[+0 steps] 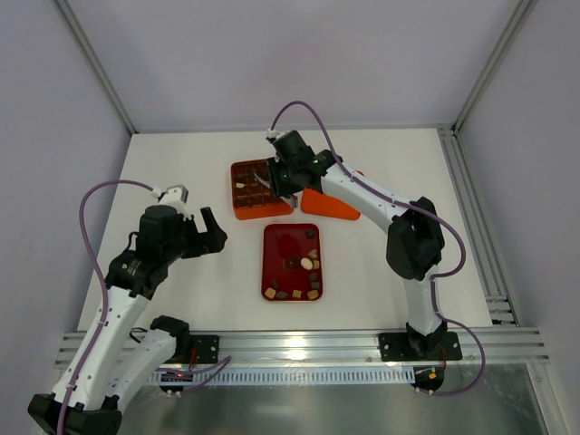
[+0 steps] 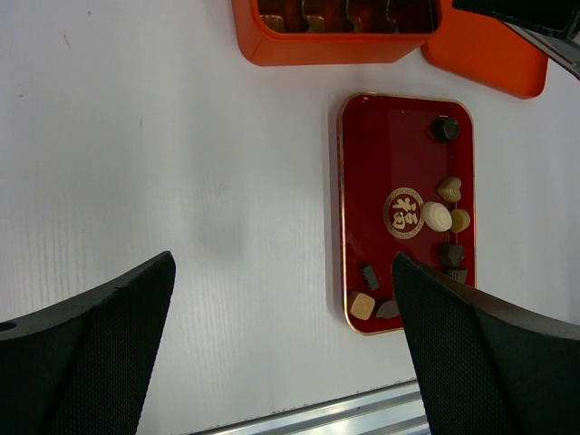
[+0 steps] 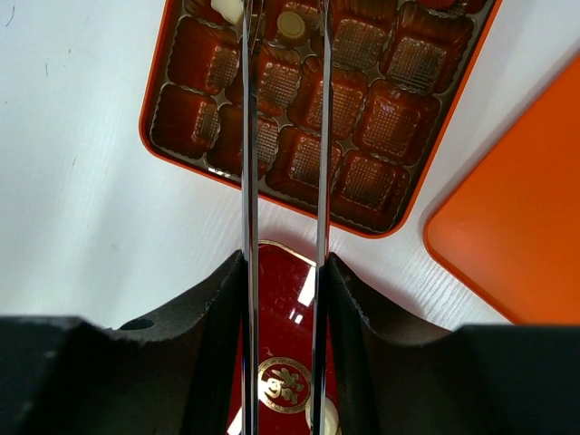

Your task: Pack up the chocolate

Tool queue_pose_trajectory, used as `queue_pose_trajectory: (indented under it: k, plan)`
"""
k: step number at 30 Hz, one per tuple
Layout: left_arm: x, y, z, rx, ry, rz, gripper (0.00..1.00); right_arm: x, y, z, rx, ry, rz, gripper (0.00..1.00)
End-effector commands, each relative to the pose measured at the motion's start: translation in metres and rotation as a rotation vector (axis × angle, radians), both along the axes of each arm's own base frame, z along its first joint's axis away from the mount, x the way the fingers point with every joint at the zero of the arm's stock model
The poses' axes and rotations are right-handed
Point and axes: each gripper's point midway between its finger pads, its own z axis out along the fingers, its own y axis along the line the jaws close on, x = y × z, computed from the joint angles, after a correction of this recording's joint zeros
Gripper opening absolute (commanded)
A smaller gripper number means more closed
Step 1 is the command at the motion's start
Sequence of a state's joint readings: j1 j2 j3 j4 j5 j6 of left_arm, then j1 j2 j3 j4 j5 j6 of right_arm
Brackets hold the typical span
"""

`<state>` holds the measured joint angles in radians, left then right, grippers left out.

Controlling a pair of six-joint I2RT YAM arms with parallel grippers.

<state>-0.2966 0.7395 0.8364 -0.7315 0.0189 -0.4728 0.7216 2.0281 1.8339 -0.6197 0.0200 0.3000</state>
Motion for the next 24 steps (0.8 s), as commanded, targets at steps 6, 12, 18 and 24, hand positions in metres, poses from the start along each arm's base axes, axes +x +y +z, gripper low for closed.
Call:
queue_pose_trajectory:
  k: [6,12,18,24]
  plan:
    - [0.003,0.0,0.004,-0.008,-0.021,0.011,1.0,0.007,-0.003,0.056,0.052,-0.122,-0.011,0.41]
    - [0.003,0.0,0.004,-0.009,-0.021,0.011,1.0,-0.015,-0.026,0.066,0.05,-0.126,-0.029,0.41]
    - [0.003,0.0,0.005,-0.011,-0.026,0.012,1.0,-0.075,-0.074,0.063,0.066,-0.096,-0.044,0.41]
    - [0.003,-0.001,0.006,-0.013,-0.029,0.006,1.0,-0.148,-0.126,0.044,0.063,-0.032,-0.046,0.41]
